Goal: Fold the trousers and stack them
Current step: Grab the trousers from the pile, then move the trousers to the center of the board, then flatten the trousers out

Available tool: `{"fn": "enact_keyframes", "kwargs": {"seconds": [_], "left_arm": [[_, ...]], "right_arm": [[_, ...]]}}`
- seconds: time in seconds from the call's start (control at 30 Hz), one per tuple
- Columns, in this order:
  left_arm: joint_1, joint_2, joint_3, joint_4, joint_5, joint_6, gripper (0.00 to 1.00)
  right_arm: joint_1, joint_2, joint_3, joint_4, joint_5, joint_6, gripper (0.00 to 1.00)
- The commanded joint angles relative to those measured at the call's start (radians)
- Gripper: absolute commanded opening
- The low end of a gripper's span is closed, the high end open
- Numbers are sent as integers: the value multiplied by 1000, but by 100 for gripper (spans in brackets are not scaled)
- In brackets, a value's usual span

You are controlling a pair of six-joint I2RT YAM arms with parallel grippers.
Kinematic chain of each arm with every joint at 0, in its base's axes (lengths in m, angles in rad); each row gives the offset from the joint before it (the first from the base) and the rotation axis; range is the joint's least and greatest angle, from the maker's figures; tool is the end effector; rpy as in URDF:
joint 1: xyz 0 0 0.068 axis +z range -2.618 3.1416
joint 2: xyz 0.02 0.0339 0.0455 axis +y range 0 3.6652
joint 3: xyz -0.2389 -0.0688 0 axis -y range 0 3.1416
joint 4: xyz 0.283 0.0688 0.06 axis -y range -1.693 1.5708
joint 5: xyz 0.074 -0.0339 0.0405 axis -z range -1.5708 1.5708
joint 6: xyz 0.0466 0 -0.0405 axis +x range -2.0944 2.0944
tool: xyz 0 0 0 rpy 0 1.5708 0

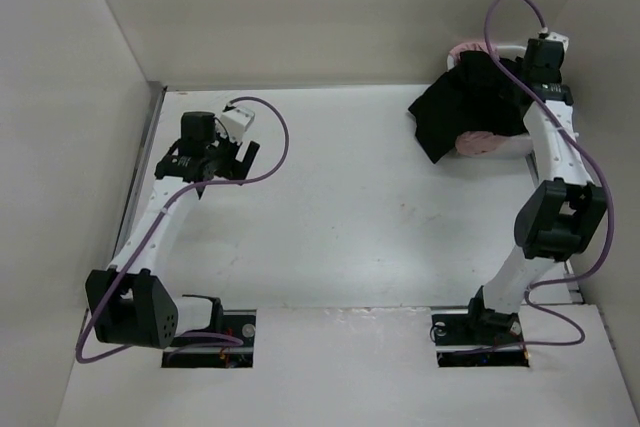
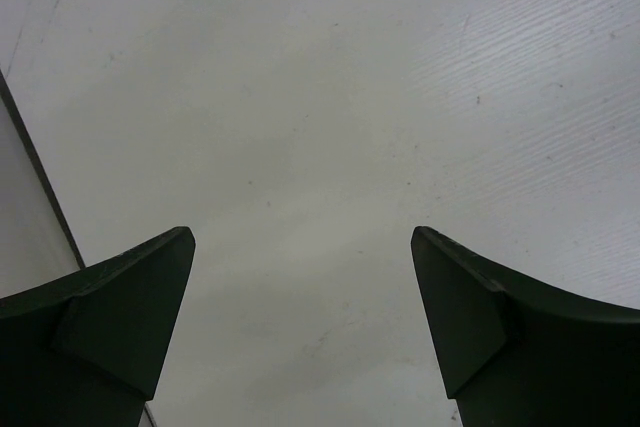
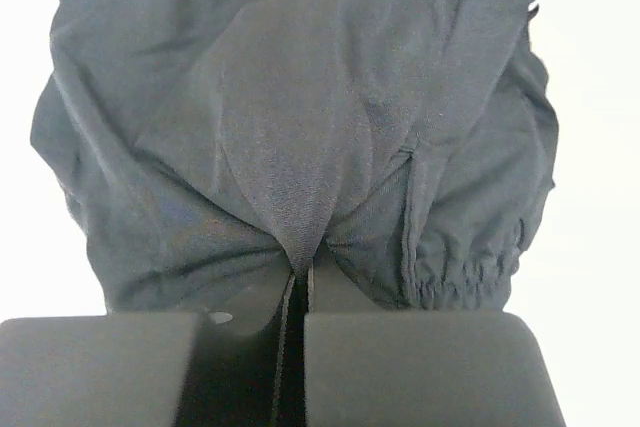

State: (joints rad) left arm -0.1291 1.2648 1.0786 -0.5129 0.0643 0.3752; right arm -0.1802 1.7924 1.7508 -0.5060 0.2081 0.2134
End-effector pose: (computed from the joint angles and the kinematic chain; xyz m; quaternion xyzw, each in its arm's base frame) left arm 0.3264 -0.0454 0.2703 0.2392 0.8740 0.0229 0.4223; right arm 0.4507 -0.0919 0.3325 0.2194 0.8406 -0.0825 0.4884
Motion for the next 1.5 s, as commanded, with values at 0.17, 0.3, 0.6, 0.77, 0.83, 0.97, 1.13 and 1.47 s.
{"fn": "enact_keyframes", "kwargs": {"seconds": [0.17, 0.3, 0.6, 0.77, 0.83, 0.97, 1.13, 1.47], "left_arm": [[67, -65, -42, 36, -18, -13, 94], [119, -73, -45, 56, -18, -41, 94], [259, -102, 1, 122, -15, -82, 95], [300, -97, 26, 152, -11, -71, 96], [305, -88, 33, 152, -11, -56, 96], [303, -76, 27, 145, -11, -19, 96], [225, -91, -89, 48, -44, 175, 96], [107, -62, -313, -110, -66, 292, 94]], "right_arm": [[309, -286, 173, 228, 208, -227, 0], [614, -318, 329, 317, 189, -328, 0], [997, -332, 354, 425, 201, -168, 0], [957, -421, 26, 347, 234, 200, 4], [899, -455, -148, 261, 226, 370, 22], [725, -404, -362, 95, 110, 439, 70], [624, -464, -519, 39, 109, 364, 100], [791, -352, -701, 196, -70, 546, 100]]}}
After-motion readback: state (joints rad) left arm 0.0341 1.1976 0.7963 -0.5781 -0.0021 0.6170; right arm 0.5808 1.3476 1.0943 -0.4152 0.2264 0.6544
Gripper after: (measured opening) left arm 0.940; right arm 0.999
